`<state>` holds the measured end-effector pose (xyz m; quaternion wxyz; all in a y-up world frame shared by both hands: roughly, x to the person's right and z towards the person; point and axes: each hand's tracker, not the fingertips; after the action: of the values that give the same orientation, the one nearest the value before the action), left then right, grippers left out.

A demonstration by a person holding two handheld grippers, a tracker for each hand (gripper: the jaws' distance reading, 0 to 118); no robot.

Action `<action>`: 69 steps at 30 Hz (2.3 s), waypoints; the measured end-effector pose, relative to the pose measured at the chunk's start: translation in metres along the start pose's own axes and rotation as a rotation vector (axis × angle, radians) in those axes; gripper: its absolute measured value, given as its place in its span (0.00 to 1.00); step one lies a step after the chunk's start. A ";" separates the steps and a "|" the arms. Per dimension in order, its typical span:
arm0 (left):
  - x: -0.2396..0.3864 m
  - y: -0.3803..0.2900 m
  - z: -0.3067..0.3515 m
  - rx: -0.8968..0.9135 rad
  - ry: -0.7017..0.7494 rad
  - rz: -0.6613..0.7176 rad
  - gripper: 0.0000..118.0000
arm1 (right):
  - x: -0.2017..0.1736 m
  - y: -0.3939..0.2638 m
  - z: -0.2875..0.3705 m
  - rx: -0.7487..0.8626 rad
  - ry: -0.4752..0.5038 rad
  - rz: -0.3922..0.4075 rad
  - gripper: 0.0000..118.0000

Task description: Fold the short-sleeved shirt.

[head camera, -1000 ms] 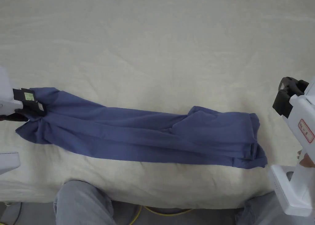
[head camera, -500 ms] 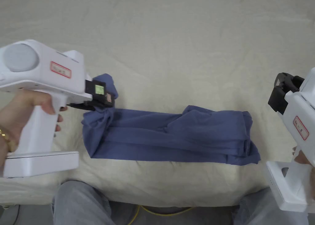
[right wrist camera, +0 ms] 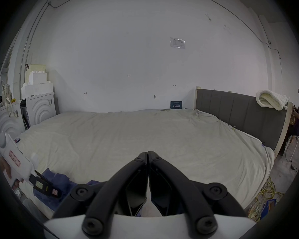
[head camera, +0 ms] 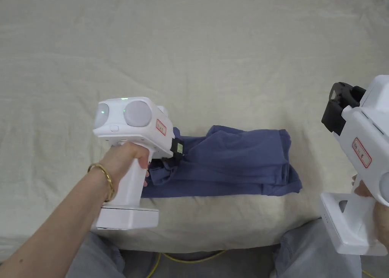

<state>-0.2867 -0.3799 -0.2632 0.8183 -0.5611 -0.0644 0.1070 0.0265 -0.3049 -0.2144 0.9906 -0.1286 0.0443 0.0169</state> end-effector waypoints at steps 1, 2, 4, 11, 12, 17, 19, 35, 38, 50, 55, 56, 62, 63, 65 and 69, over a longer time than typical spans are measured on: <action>0.002 -0.001 -0.003 0.002 0.005 0.004 0.09 | 0.001 -0.001 0.000 -0.001 -0.002 0.000 0.00; 0.005 -0.002 -0.007 0.008 0.014 0.008 0.11 | 0.001 -0.001 0.000 -0.003 -0.002 -0.001 0.00; 0.008 -0.004 -0.007 0.014 0.003 0.003 0.28 | 0.001 -0.001 0.000 -0.006 -0.004 0.001 0.00; 0.012 0.003 0.034 0.138 -0.166 -0.028 1.00 | -0.001 0.000 0.001 -0.005 0.001 0.012 0.00; 0.012 0.006 0.043 0.163 -0.176 -0.027 1.00 | -0.001 0.001 0.001 -0.005 0.003 0.012 0.00; -0.005 0.009 0.082 0.313 -0.147 0.034 0.96 | -0.004 0.001 0.004 -0.003 0.008 0.012 0.00; -0.013 0.004 0.091 0.398 -0.083 0.029 0.73 | -0.005 0.001 0.004 -0.003 0.010 0.013 0.00; -0.037 -0.069 0.032 0.633 0.180 0.028 0.00 | -0.006 -0.001 0.003 -0.016 0.003 0.015 0.00; -0.033 -0.073 0.013 0.633 0.198 0.013 0.00 | -0.007 -0.002 0.004 -0.019 0.001 0.019 0.00; 0.018 -0.092 -0.042 0.552 0.129 -0.091 0.00 | 0.000 -0.003 0.005 -0.028 -0.015 0.026 0.00; 0.047 -0.096 -0.048 0.536 0.071 -0.158 0.00 | 0.004 -0.003 0.007 -0.030 -0.022 0.026 0.00; 0.053 -0.097 -0.050 0.530 0.066 -0.165 0.00 | 0.005 -0.003 0.007 -0.031 -0.024 0.026 0.00; 0.077 -0.097 -0.051 0.479 -0.019 -0.201 0.00 | 0.007 -0.004 0.009 -0.034 -0.030 0.028 0.00; 0.078 -0.096 -0.044 0.490 -0.034 -0.198 0.00 | 0.007 -0.004 0.009 -0.035 -0.031 0.027 0.00; 0.076 -0.089 -0.027 0.510 -0.088 -0.168 0.00 | 0.007 -0.004 0.009 -0.035 -0.028 0.022 0.00; 0.052 -0.060 0.017 0.550 -0.163 -0.074 0.00 | 0.005 -0.004 0.009 -0.034 -0.021 0.026 0.00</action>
<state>-0.2335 -0.3729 -0.2015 0.9351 -0.3050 -0.1191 0.1355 0.0328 -0.3065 -0.2055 0.9883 -0.1447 0.0353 0.0318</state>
